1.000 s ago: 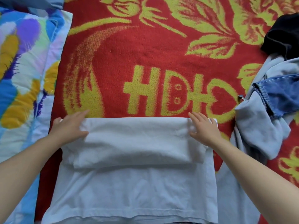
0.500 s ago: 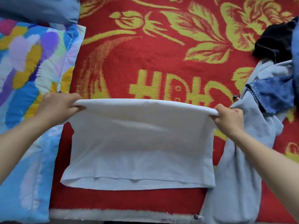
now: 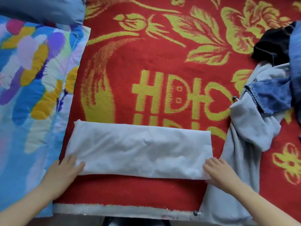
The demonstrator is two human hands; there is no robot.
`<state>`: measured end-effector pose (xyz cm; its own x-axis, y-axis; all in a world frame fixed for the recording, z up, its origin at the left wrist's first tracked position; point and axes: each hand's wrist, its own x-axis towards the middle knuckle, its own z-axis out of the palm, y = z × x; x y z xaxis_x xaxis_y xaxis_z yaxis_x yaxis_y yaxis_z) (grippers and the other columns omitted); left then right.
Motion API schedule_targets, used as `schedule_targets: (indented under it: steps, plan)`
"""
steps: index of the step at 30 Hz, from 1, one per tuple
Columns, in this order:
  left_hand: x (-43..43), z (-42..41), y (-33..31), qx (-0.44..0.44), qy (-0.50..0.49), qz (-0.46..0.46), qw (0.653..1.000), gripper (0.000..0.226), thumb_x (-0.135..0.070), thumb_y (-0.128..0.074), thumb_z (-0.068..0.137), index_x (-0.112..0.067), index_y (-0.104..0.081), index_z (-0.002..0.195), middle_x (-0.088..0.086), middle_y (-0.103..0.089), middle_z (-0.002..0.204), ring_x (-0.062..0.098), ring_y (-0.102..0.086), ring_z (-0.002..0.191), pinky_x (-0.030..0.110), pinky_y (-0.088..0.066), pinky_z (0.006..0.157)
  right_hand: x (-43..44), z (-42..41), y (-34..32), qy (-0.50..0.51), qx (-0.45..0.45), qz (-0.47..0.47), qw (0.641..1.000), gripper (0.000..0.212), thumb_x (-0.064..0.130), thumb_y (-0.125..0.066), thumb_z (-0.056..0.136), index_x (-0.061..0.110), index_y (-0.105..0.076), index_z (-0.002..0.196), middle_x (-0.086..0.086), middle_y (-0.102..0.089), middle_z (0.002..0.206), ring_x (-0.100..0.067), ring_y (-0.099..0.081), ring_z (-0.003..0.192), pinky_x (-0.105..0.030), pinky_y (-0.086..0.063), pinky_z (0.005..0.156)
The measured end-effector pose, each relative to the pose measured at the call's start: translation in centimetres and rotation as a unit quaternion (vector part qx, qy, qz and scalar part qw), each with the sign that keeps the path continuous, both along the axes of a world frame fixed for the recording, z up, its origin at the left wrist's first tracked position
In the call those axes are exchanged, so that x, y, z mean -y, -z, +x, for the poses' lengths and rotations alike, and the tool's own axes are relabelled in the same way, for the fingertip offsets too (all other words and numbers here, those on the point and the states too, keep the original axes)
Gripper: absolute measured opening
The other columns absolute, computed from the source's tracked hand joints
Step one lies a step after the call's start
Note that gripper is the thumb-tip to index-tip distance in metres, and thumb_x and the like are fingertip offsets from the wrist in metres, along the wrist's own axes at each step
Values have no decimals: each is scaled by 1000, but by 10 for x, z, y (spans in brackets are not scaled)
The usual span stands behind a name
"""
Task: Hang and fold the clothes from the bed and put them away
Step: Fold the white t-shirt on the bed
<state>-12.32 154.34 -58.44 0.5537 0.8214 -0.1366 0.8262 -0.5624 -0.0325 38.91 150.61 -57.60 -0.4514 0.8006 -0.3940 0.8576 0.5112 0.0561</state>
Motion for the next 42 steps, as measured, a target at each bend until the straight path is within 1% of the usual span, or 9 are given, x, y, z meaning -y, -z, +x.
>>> schedule_targets:
  steps: [7, 12, 14, 17, 21, 28, 33, 38, 42]
  plan:
    - [1, 96, -1, -31, -121, -86, 988, 42, -14, -66, 52, -2, -74, 92, 26, -67, 89, 39, -65, 68, 42, -50, 50, -17, -78, 11, 135, -65, 31, 988, 48, 25, -94, 39, 9, -73, 79, -12, -69, 80, -31, -68, 72, -32, -52, 53]
    - [-41, 144, 13, 17, -118, -105, 987, 48, -34, -65, 73, -11, -69, 115, 21, -60, 124, 39, -61, 110, 56, -51, 78, -45, -139, 21, 175, -92, -18, 980, 65, 34, -89, 49, 15, -71, 109, -19, -66, 114, -33, -66, 101, -38, -56, 68]
    - [-53, 138, 25, -4, -159, -153, 975, 65, -51, -41, 82, -14, -54, 134, 21, -44, 142, 40, -44, 129, 59, -39, 96, -53, -146, 34, 186, -87, -43, 978, 68, 42, -75, 72, 22, -53, 133, -23, -46, 139, -36, -48, 126, -46, -47, 91]
    - [-57, 85, 51, -66, -276, -204, 937, 88, -67, 4, 72, -28, -5, 150, 9, -1, 159, 28, 1, 146, 50, -5, 114, -63, -115, 56, 270, -26, -116, 956, 61, 55, -30, 96, 37, -7, 149, -11, 2, 158, -29, 1, 146, -50, -10, 113]
    - [-45, -6, 48, -117, -487, -232, 834, 70, -63, -19, 93, -27, -9, 152, 7, 0, 160, 25, 4, 146, 55, -9, 113, -56, -36, 55, 475, 17, -126, 871, 61, 60, -26, 94, 38, -9, 148, -5, 5, 158, -26, 6, 144, -53, -6, 113]
    - [-38, 61, 33, 56, -470, -101, 875, 68, -13, -64, 85, -2, -34, 144, 28, -21, 151, 43, -18, 139, 57, -16, 108, -35, -17, 42, 572, -102, -72, 811, 65, 36, -47, 95, 10, -20, 148, -18, -19, 153, -31, -16, 142, -43, -21, 112]
    - [-19, 140, 38, 37, -371, -177, 911, 71, -24, -65, 84, -17, -32, 147, 17, -17, 156, 36, -18, 143, 52, -19, 110, -34, -37, 45, 696, -251, -70, 669, 82, 31, -64, 87, 7, -16, 149, -17, -25, 151, -30, -22, 139, -42, -25, 110]
    - [12, 175, 25, 16, -221, -171, 960, 76, -21, -93, 40, -9, -70, 112, 27, -59, 121, 45, -60, 106, 60, -50, 75, -44, -26, 39, 743, -286, -105, 595, 90, 26, -70, 83, 3, -13, 149, -15, -22, 152, -30, -27, 138, -40, -29, 108]
    - [33, 175, 28, 3, -176, -191, 966, 70, -26, -92, 44, -13, -72, 109, 22, -62, 120, 40, -63, 106, 55, -53, 75, -52, -17, 23, 740, -282, -182, 583, 48, 11, -71, 78, -6, -56, 120, -16, -61, 109, -29, -59, 93, -33, -46, 74]
